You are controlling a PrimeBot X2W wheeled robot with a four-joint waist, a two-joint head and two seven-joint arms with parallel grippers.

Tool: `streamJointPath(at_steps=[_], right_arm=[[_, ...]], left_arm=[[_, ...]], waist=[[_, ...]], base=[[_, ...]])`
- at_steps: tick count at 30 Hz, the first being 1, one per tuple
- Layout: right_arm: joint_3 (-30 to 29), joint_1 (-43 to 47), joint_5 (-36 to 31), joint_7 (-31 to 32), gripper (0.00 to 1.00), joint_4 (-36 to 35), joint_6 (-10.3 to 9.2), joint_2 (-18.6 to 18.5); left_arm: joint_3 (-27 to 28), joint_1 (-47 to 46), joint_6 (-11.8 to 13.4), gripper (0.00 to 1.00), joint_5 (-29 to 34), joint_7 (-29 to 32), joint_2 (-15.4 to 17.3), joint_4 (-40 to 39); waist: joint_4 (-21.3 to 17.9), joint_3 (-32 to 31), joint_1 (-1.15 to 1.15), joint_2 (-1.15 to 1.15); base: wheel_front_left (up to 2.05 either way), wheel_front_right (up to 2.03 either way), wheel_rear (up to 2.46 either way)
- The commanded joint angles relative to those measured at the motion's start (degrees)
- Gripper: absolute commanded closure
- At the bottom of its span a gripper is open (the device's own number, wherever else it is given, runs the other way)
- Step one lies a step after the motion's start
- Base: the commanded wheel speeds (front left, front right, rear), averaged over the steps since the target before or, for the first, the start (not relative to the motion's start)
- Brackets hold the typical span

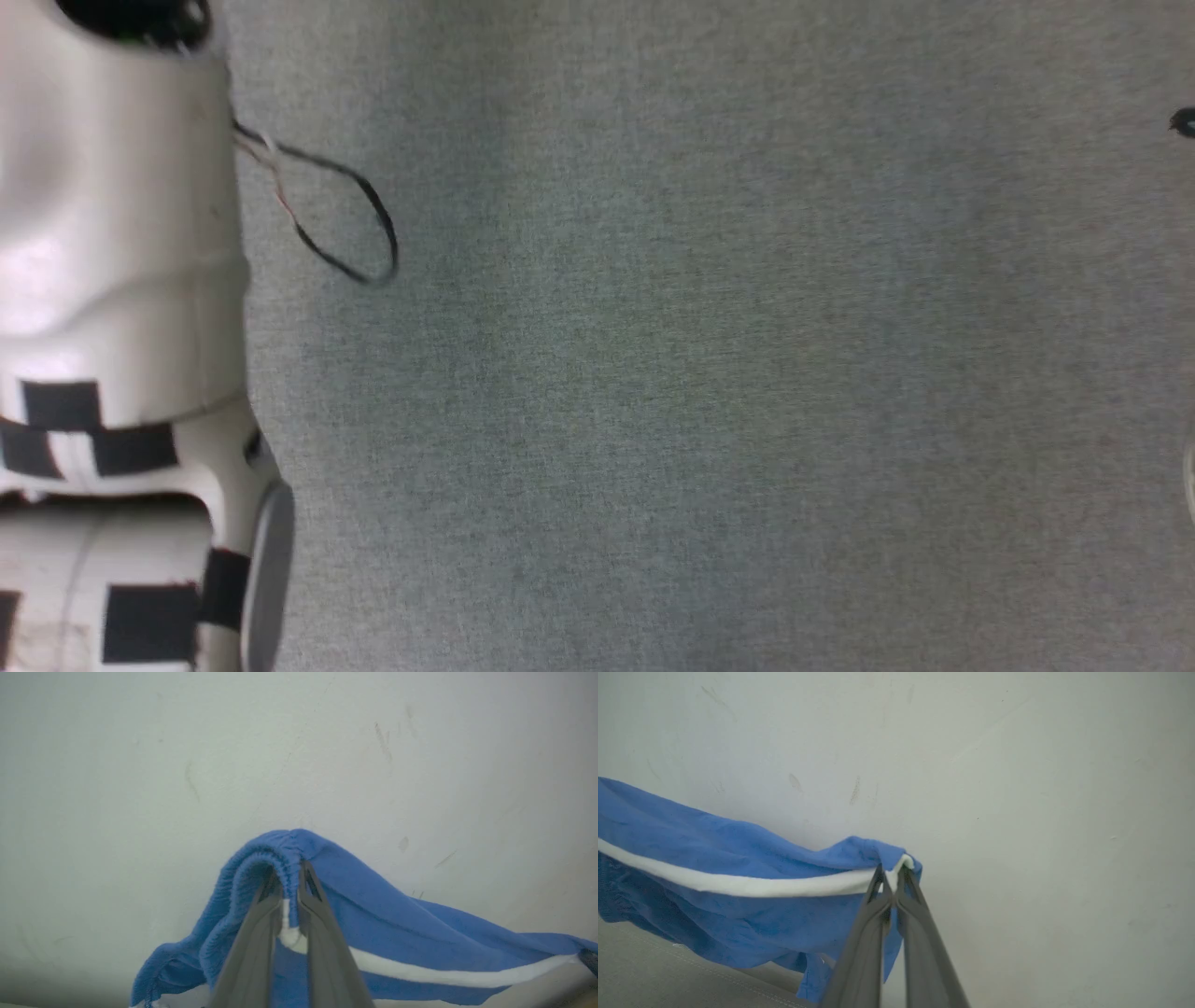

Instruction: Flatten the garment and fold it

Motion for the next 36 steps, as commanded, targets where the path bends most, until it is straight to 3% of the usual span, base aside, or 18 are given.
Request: streamJointPath(at_steps=[1,8,15,21,26,36], right_arm=[[0.69,1.30,1.16,-0.81,1.00,-0.15,-0.05,-0.28],[3.77,11.30,8.11,-1.47,1.00,-6.53,-0.05,-1.80],[1.22,29.99,13.98,-1.08,1.00,-18.27,-0.05,-1.94],[-1.35,47.97,16.65,-0.36,1.00,-25.59,-0.05,-0.57],[-4.29,60.50,18.63,-0.43,1.00,-27.47,-0.05,0.60],[-6.11,75.92,20.77,2.51,1.00,-29.50,-0.05,1.47]], left_arm=[[0.50,2.46,-0.66,1.00,-0.99,-0.87,-0.43,0.58],[-0.42,12.75,-3.52,1.00,-3.45,0.30,-0.64,1.09],[-2.00,28.55,-5.72,1.00,-6.48,1.88,-1.53,-6.82],[-3.88,44.75,-5.53,1.00,-9.12,3.00,-2.47,-15.34],[-4.92,55.65,-5.27,1.00,-9.38,3.09,-2.03,-18.26],[-6.81,71.46,-4.69,1.00,-8.29,4.98,0.83,-21.53]], waist=[[0.90,1.82,-0.02,0.00],[0.96,-0.47,-0.02,0.00],[0.29,-4.73,-0.02,0.00],[-0.15,-9.04,-0.02,0.00],[-0.53,-12.06,-0.02,0.00],[-0.35,-18.36,-0.02,0.00]], base=[[0.00,0.00,0.00],[0.00,0.00,0.00],[0.00,0.00,0.00],[0.00,0.00,0.00],[0.00,0.00,0.00],[0.00,0.00,0.00]])
